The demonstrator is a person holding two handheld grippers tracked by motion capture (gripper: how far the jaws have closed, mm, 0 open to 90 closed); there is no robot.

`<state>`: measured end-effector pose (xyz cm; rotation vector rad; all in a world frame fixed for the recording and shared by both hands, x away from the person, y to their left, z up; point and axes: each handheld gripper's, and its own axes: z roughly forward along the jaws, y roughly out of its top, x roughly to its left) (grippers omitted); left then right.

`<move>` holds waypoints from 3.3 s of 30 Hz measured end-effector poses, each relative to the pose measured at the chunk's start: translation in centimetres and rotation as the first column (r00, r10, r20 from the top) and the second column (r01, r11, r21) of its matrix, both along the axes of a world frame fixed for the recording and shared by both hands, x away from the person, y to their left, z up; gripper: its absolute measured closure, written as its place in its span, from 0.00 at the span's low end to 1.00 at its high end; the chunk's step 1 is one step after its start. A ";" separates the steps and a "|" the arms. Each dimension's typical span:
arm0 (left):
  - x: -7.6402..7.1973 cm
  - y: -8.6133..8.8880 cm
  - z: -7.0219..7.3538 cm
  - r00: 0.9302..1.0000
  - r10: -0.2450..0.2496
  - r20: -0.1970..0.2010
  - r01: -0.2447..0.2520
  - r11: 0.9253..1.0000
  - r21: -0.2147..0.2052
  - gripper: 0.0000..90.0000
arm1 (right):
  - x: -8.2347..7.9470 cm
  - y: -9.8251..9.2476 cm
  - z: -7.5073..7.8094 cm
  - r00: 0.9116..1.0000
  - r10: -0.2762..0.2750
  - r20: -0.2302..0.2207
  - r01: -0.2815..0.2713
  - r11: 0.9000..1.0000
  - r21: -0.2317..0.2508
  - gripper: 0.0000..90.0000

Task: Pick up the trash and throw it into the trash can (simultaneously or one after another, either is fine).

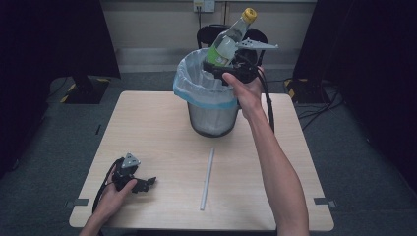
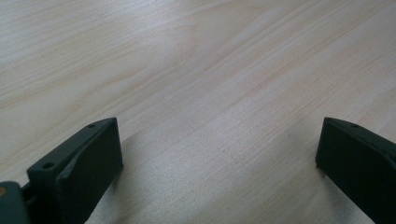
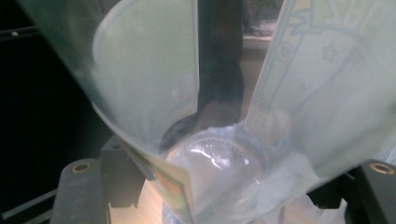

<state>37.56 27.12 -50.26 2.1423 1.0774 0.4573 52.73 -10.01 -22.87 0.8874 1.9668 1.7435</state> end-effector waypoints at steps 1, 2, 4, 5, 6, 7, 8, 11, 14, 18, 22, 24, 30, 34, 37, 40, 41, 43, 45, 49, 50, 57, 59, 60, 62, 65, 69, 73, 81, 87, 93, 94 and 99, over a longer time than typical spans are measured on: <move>0.0 0.0 0.0 1.000 0.001 0.001 -0.001 1.000 0.000 0.00 | 0.2 0.0 -0.1 1.000 -0.016 -0.009 0.016 1.000 -0.005 0.31; 0.0 0.0 0.0 1.000 0.000 0.000 0.000 1.000 -0.001 0.00 | 0.3 0.0 -0.1 1.000 -0.026 -0.015 0.026 1.000 -0.010 0.31; 0.0 0.0 0.0 1.000 0.000 0.001 0.000 1.000 0.000 0.00 | 0.7 -0.1 -0.1 0.998 -0.054 -0.025 0.053 0.998 -0.023 0.31; 0.0 0.0 0.0 1.000 0.000 0.001 0.000 1.000 0.000 0.00 | 0.7 -0.1 0.0 0.998 -0.058 -0.036 0.057 0.998 -0.019 0.31; 0.0 0.0 0.0 1.000 0.000 0.001 0.000 1.000 -0.001 0.00 | 0.7 -0.1 0.0 0.997 -0.064 -0.031 0.063 0.998 -0.028 0.31; 0.0 0.0 0.0 1.000 -0.001 0.001 0.001 1.000 0.003 0.00 | 0.7 -0.1 0.0 0.997 -0.064 -0.031 0.063 0.998 -0.028 0.31; 0.0 0.0 0.0 1.000 -0.001 0.000 0.001 1.000 0.003 0.00 | 0.8 -0.1 0.1 0.997 -0.070 -0.033 0.069 0.997 -0.035 0.30; 0.0 0.0 0.0 1.000 -0.002 0.001 0.002 1.000 0.003 0.00 | 1.0 -0.5 0.3 0.994 -0.098 -0.049 0.096 0.995 -0.028 0.27; 0.0 0.0 0.0 1.000 -0.002 0.000 0.002 1.000 0.003 0.00 | 1.3 -0.8 0.1 0.993 -0.100 -0.066 0.099 0.995 -0.024 0.26; 0.0 0.0 0.0 1.000 -0.001 0.000 0.001 1.000 0.000 0.00 | 1.5 -1.3 0.0 0.992 -0.105 -0.066 0.104 0.994 -0.019 0.31; 0.0 0.0 0.0 1.000 -0.001 0.001 0.001 1.000 0.002 0.00 | 1.1 -1.0 0.4 0.996 -0.079 -0.035 0.079 0.997 -0.001 0.31; -0.1 0.0 0.0 1.000 0.001 0.001 -0.001 1.000 -0.001 0.01 | 0.9 -1.0 0.5 0.996 -0.081 -0.028 0.081 0.997 -0.004 0.31; -0.1 0.0 0.0 1.000 0.002 -0.001 -0.002 1.000 -0.005 0.01 | 0.8 -1.5 0.5 0.996 -0.081 -0.025 0.081 0.997 0.004 0.31; -0.1 0.1 0.0 1.000 0.001 0.000 -0.001 1.000 -0.004 0.01 | 0.3 -1.5 0.5 0.998 -0.062 -0.021 0.062 0.998 0.021 0.31; -0.1 0.1 0.0 1.000 0.001 0.001 -0.001 1.000 -0.002 0.01 | -0.3 -1.5 0.3 0.999 -0.049 -0.012 0.050 0.999 0.020 0.31; -0.1 0.1 0.0 1.000 0.001 0.000 -0.001 1.000 -0.004 0.01 | -1.1 -1.5 0.2 0.999 -0.034 -0.010 0.035 0.999 0.017 0.31; -0.1 0.1 0.0 1.000 0.001 0.002 -0.001 1.000 0.001 0.01 | -1.3 -1.5 0.1 1.000 -0.026 -0.011 0.027 1.000 0.014 0.31; -0.1 0.0 0.0 1.000 0.002 0.000 -0.002 1.000 -0.004 0.01 | -1.7 -1.6 0.0 1.000 -0.016 -0.006 0.016 1.000 0.006 0.31; -0.1 0.1 0.0 1.000 0.002 0.000 -0.002 1.000 -0.003 0.01 | -2.0 -1.8 -0.3 1.000 -0.004 -0.009 0.004 1.000 0.001 0.32; -0.1 0.1 0.0 1.000 0.001 0.002 -0.001 1.000 0.001 0.01 | -3.0 -2.2 -0.5 1.000 0.012 -0.005 -0.012 1.000 0.000 0.34; -0.1 0.1 0.0 1.000 0.001 0.000 -0.001 1.000 -0.004 0.01 | -3.3 -2.3 -0.6 1.000 0.022 -0.001 -0.022 1.000 -0.001 0.34; -0.1 0.0 0.0 1.000 0.002 0.000 -0.002 1.000 -0.003 0.01 | -5.5 -2.0 -0.9 0.998 0.054 0.013 -0.053 0.997 -0.062 0.37; -0.1 0.0 0.0 1.000 0.002 0.000 -0.002 1.000 -0.003 0.01 | -6.2 -1.9 -1.2 0.998 0.067 0.016 -0.066 0.995 -0.074 0.37; -0.1 0.1 0.0 1.000 0.002 0.000 -0.002 1.000 -0.003 0.01 | -6.5 -1.8 -1.3 0.997 0.072 0.011 -0.071 0.994 -0.081 0.37; -0.1 0.1 0.0 1.000 0.002 0.000 -0.002 1.000 -0.003 0.01 | -7.2 -1.8 -1.9 0.996 0.086 0.009 -0.084 0.991 -0.099 0.37; -0.1 0.1 0.0 1.000 0.002 0.000 -0.002 1.000 -0.003 0.01 | -8.2 -1.8 -3.3 0.995 0.098 -0.026 -0.100 0.991 -0.086 0.38; -0.1 0.1 0.0 1.000 0.002 0.000 -0.002 1.000 -0.003 0.01 | -9.6 -1.8 -5.1 0.992 0.117 -0.042 -0.121 0.988 -0.097 0.38; -0.1 0.0 0.0 1.000 0.002 0.000 -0.002 1.000 -0.004 0.01 | -10.9 -1.7 -6.7 0.988 0.141 -0.065 -0.148 0.983 -0.110 0.38; -0.1 0.0 0.0 1.000 0.002 0.000 -0.002 1.000 -0.004 0.01 | -13.7 -2.2 -11.7 0.986 0.112 -0.125 -0.124 0.988 -0.096 0.34; -0.1 0.0 0.0 1.000 0.002 0.000 -0.002 1.000 -0.004 0.01 | -14.4 -2.2 -18.4 0.958 0.090 -0.271 -0.137 0.977 -0.160 0.30; -0.1 0.0 0.0 1.000 0.002 0.000 -0.002 1.000 -0.004 0.01 | -15.5 -1.6 -23.0 0.919 0.077 -0.386 -0.165 0.966 -0.199 0.28; -0.1 0.0 0.0 1.000 0.002 0.000 -0.002 1.000 -0.004 0.01 | -15.8 -1.4 -23.7 0.916 0.070 -0.395 -0.166 0.963 -0.212 0.28; -0.1 0.0 0.0 1.000 0.002 0.000 -0.002 1.000 -0.004 0.01 | -16.6 -0.2 -25.6 0.916 0.063 -0.395 -0.185 0.943 -0.277 0.29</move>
